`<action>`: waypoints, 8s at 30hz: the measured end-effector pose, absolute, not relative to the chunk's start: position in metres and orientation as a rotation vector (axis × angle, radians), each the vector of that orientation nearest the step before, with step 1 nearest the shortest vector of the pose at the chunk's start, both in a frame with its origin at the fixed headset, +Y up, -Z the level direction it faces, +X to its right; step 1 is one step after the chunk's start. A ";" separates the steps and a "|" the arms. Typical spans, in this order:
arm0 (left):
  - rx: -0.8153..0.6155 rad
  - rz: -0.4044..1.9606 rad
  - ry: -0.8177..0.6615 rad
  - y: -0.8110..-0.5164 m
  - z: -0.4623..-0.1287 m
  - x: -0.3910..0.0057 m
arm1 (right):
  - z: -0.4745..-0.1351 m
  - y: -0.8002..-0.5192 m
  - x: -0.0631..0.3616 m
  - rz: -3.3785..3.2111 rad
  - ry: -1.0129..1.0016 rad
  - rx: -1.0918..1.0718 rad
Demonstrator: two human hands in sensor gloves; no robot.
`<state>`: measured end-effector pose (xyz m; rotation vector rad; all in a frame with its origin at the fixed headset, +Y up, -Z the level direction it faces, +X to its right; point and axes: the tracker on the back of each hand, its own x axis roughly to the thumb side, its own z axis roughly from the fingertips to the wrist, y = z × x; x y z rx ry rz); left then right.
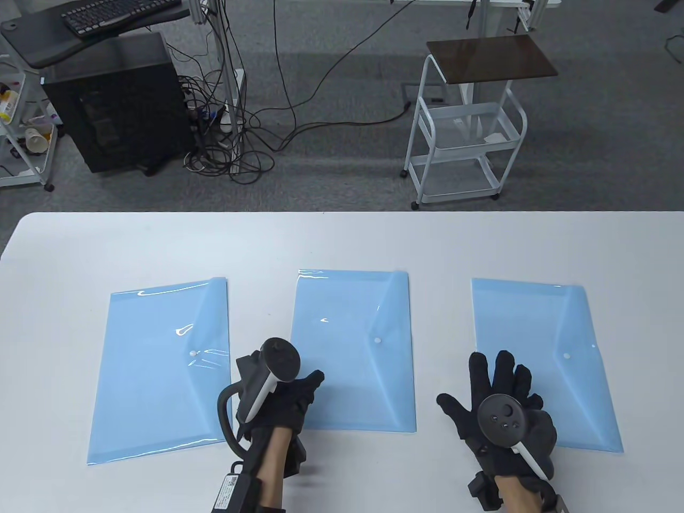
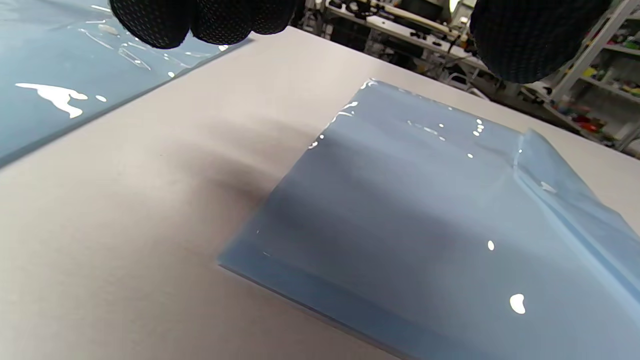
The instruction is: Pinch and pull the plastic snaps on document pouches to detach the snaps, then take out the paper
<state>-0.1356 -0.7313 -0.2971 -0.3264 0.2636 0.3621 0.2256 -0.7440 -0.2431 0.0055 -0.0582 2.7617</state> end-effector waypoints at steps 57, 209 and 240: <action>-0.294 0.873 0.278 -0.709 -0.279 -0.162 | -0.248 -0.749 0.218 2.722 -0.034 0.019; -0.530 0.830 0.361 -0.778 -0.224 -0.151 | -0.263 -0.748 0.112 3.616 0.036 1.006; -0.628 1.220 0.298 -0.783 -0.224 -0.167 | -0.285 -0.778 0.166 2.813 0.311 0.051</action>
